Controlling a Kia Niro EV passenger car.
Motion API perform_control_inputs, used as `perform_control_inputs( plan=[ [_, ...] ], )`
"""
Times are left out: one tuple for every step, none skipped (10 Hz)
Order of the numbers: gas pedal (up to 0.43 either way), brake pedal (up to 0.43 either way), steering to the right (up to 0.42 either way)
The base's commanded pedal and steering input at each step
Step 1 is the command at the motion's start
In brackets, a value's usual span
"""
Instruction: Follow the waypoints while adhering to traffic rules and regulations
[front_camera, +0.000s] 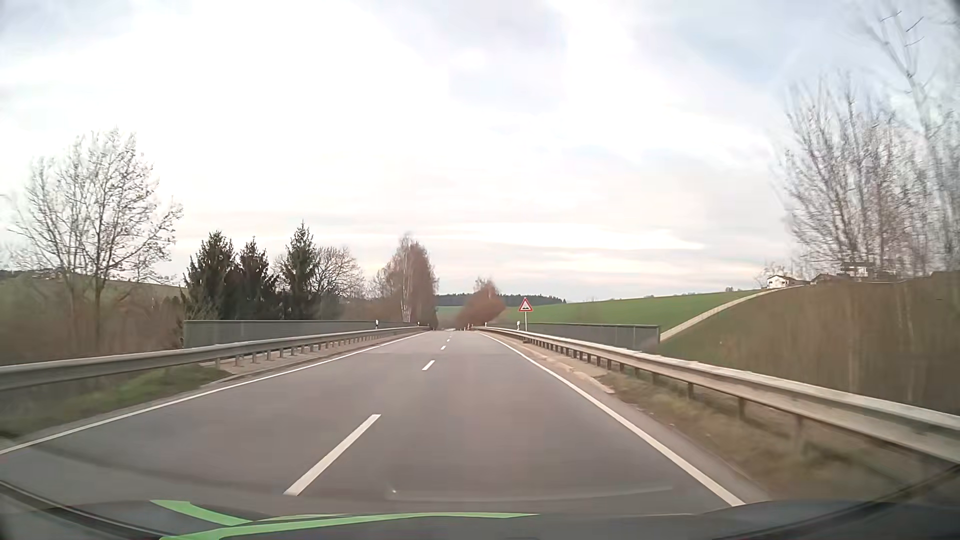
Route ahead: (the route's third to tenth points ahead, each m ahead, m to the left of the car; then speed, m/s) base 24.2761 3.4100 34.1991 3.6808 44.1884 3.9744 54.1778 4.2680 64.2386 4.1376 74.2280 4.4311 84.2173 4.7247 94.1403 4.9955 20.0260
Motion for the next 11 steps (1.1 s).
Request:
perform_control_inputs(
  plan=[
    [0.118, 0.0, -0.001],
    [0.118, 0.0, -0.001],
    [0.118, 0.0, -0.001],
    [0.118, 0.0, -0.001],
    [0.118, 0.0, -0.001],
    [0.118, 0.0, -0.001],
    [0.118, 0.0, -0.001],
    [0.118, 0.0, -0.001],
    [0.118, 0.0, -0.001],
    [0.118, 0.0, -0.001],
    [0.118, 0.0, -0.001]
  ],
)
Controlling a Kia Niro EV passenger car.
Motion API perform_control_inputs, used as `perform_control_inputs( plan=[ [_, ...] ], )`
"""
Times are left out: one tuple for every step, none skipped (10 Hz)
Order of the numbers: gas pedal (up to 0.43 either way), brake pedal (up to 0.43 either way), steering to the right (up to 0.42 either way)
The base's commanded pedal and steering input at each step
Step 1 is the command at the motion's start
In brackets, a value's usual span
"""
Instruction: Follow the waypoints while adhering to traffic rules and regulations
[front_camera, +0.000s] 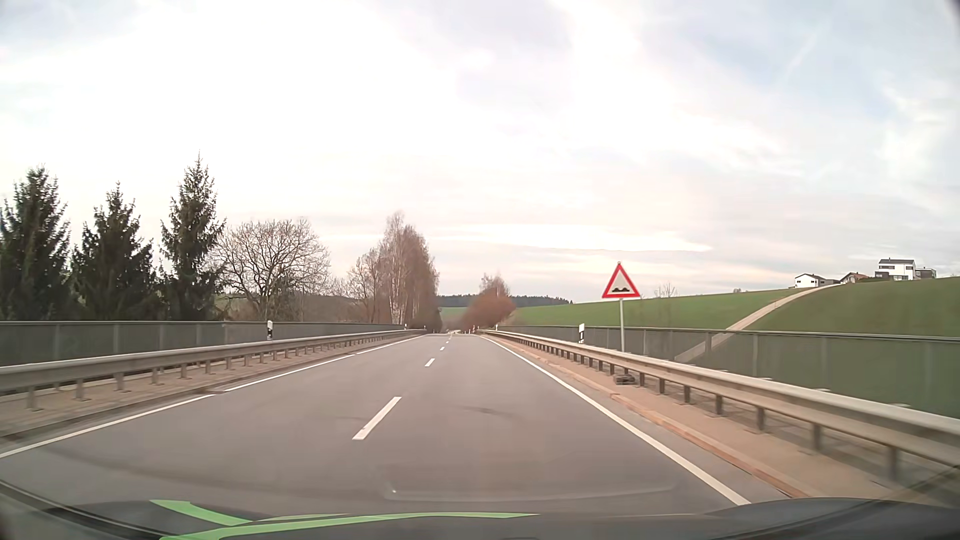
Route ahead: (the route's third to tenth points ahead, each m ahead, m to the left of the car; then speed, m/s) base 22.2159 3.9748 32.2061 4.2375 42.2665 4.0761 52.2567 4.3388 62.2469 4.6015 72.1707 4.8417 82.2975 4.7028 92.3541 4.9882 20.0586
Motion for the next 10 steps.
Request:
perform_control_inputs(
  plan=[
    [0.118, 0.0, -0.001],
    [0.118, 0.0, -0.001],
    [0.118, 0.0, -0.001],
    [0.118, 0.0, -0.001],
    [0.118, 0.0, -0.001],
    [0.118, 0.0, -0.001],
    [0.118, 0.0, -0.001],
    [0.118, 0.0, -0.001],
    [0.118, 0.0, -0.001],
    [0.118, 0.0, -0.002]
  ],
)
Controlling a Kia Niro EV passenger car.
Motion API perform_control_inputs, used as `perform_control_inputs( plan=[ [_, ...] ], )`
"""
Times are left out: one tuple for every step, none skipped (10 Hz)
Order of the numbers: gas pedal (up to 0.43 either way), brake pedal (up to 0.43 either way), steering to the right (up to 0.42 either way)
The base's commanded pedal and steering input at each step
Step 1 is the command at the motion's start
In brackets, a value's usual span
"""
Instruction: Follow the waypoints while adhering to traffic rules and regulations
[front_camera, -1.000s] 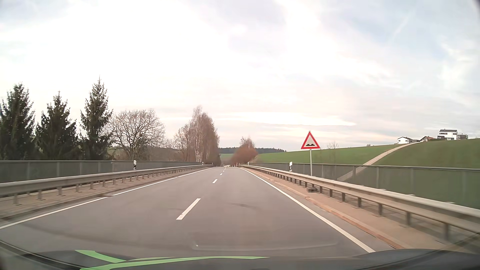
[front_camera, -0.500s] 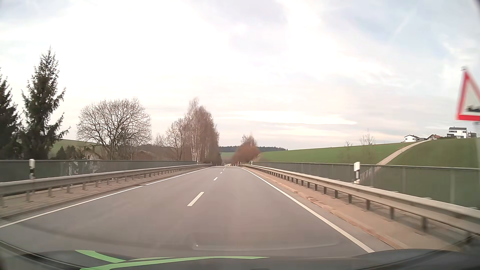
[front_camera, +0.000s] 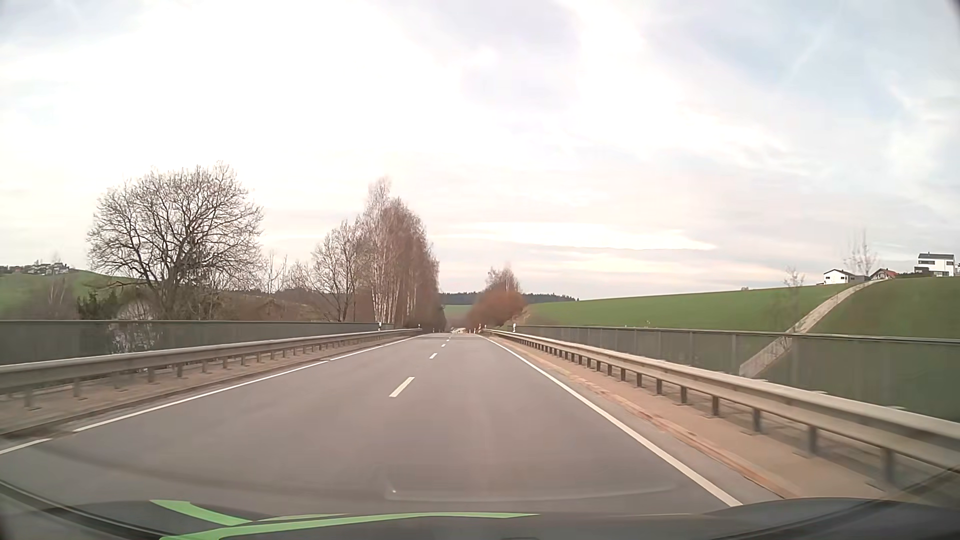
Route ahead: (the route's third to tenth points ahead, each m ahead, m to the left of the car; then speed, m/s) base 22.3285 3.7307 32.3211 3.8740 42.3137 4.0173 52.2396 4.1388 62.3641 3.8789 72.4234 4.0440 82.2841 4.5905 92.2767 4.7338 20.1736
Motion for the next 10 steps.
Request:
perform_control_inputs(
  plan=[
    [0.118, 0.0, -0.002],
    [0.118, 0.0, -0.002],
    [0.118, 0.0, -0.002],
    [0.11, 0.0, -0.002],
    [0.098, 0.0, -0.002],
    [0.098, 0.0, -0.002],
    [0.098, 0.0, -0.002],
    [0.087, 0.0, -0.002],
    [0.087, 0.0, -0.001],
    [0.087, 0.0, -0.001]
  ],
)
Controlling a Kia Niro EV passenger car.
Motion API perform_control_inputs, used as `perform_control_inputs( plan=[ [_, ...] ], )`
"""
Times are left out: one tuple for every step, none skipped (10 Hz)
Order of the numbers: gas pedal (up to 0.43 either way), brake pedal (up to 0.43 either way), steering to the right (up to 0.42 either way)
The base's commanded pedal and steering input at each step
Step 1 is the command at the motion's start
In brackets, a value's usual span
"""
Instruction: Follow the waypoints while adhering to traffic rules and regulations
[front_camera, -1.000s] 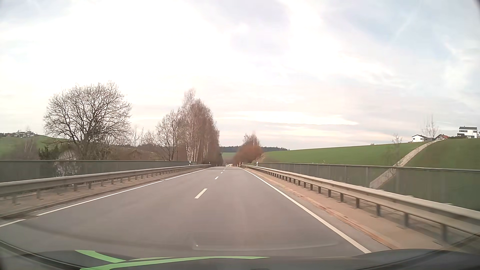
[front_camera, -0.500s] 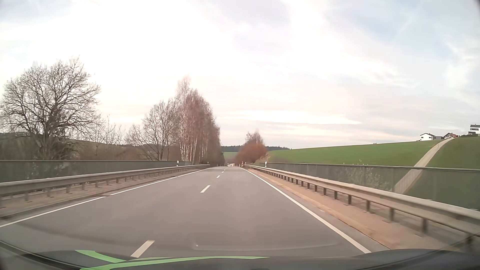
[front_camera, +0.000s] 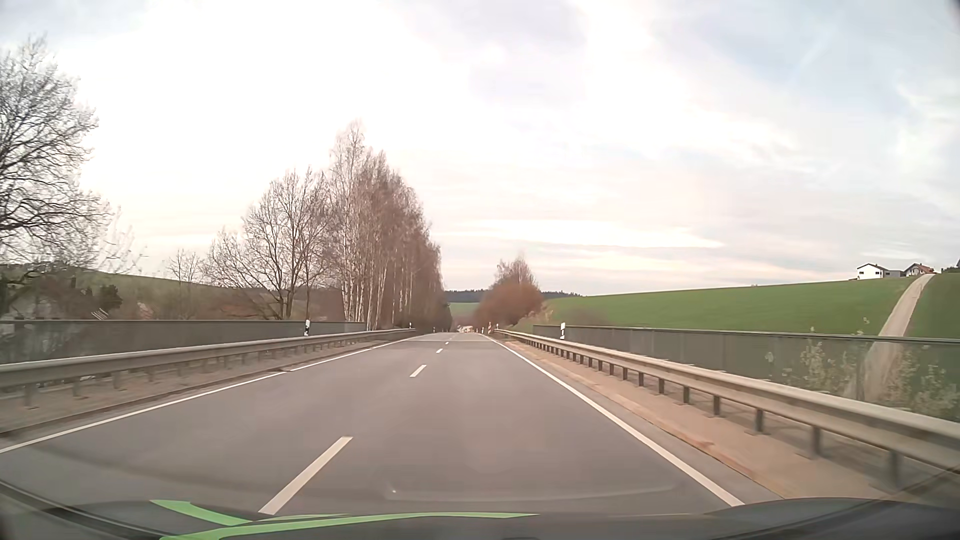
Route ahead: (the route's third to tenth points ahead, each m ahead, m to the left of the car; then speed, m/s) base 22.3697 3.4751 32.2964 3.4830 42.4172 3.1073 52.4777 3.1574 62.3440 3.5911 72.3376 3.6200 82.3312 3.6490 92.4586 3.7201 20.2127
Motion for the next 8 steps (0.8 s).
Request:
perform_control_inputs(
  plan=[
    [0.087, 0.0, -0.001],
    [0.087, 0.0, -0.001],
    [0.087, 0.0, -0.001],
    [0.087, 0.0, -0.001],
    [0.087, 0.0, -0.001],
    [0.087, 0.0, -0.001],
    [0.087, 0.0, -0.001],
    [0.087, 0.0, -0.001]
  ],
)
